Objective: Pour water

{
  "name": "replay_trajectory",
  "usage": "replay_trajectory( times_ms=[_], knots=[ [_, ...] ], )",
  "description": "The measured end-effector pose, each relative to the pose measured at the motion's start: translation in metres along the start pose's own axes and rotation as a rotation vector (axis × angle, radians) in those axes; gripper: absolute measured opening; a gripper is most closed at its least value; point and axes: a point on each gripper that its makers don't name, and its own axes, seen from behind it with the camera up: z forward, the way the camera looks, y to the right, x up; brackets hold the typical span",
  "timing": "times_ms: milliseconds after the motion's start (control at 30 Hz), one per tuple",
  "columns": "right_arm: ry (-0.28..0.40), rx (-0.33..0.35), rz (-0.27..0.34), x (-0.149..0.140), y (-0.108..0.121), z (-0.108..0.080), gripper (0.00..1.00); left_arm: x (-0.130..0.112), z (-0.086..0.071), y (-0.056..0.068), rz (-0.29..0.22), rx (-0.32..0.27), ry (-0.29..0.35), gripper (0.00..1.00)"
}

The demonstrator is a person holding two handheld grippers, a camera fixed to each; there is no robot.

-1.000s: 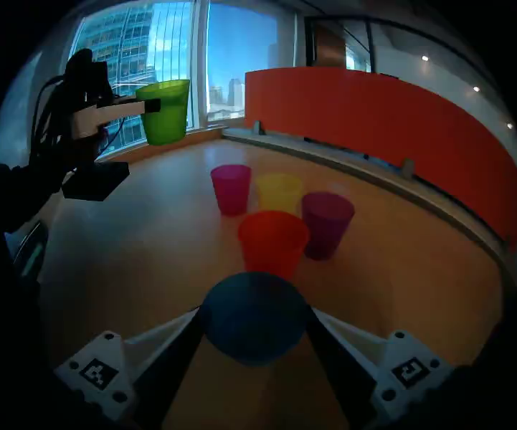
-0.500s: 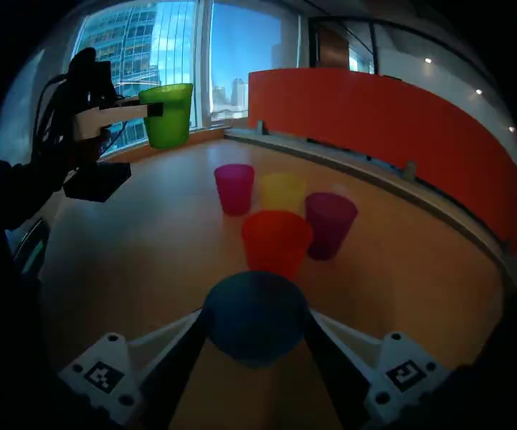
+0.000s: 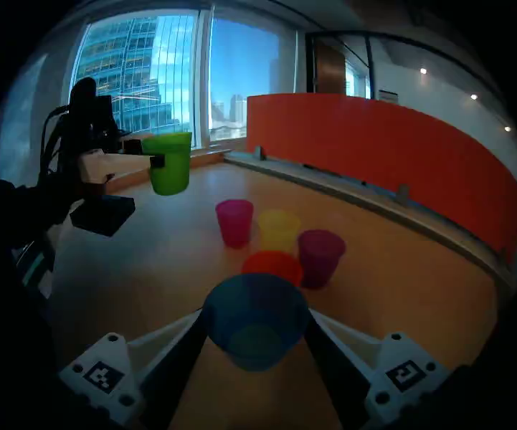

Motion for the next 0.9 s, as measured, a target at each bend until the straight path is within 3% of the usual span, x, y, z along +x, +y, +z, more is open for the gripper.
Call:
replay_trajectory(
  times_ms=[900],
  knots=[
    [0.236, -0.015, -0.009, 0.082, 0.0, -0.018, 0.92, -0.003, -0.005, 0.006, -0.003, -0.005, 0.001, 0.85]
  ],
)
